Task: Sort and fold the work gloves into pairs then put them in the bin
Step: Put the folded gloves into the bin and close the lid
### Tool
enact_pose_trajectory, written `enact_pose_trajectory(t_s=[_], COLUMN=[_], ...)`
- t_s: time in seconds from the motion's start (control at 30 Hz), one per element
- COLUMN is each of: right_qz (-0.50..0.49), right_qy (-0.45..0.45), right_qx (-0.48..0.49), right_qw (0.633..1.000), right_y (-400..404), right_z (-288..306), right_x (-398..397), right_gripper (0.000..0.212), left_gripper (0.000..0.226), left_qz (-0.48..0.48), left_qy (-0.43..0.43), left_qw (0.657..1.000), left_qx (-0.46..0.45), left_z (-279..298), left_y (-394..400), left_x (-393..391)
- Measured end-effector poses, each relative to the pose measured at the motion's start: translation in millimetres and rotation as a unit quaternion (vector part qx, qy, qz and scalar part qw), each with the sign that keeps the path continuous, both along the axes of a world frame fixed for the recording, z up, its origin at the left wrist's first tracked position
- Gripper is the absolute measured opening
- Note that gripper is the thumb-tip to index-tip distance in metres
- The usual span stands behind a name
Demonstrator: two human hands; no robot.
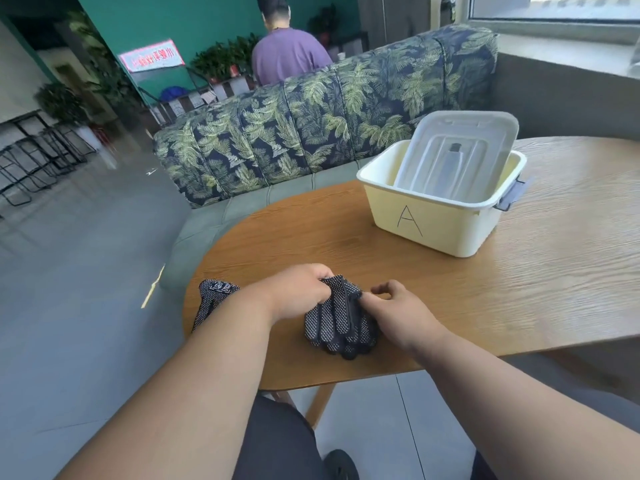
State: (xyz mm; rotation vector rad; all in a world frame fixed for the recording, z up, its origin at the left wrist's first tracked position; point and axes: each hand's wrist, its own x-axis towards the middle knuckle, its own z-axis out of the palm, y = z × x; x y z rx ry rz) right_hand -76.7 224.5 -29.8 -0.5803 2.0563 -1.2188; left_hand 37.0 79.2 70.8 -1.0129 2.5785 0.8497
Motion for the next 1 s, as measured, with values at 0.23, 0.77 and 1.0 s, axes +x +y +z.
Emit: enact_pose_trajectory(t_s=[0.23, 0.77, 1.0], right_qz=[-0.001, 0.013, -0.005], right_qy=[-0.008, -0.04, -0.134], right_qx=[0.003, -0.048, -0.092], right_qw=[1.0, 0.998, 0.987], right_y=[-4.3, -0.8, 0.5], right_z=[-3.5, -3.4, 5.3], right_x=[-5.6, -7.6, -3.9], right_gripper=[0.037, 0.026, 0.066], left_gripper=[0.036, 0.075, 0.03], left_qz=[-0.001, 0.349, 0.342], left_qy=[-0.047, 0.129, 0.219], left_qw=[0.997, 0.881, 0.838], left_qx=[-0.06, 0.293, 0.363], left_z=[-16.4, -61.4, -60.7], left_y=[-5.9, 4.4, 24.1], left_x=[-3.0, 27.2, 16.0])
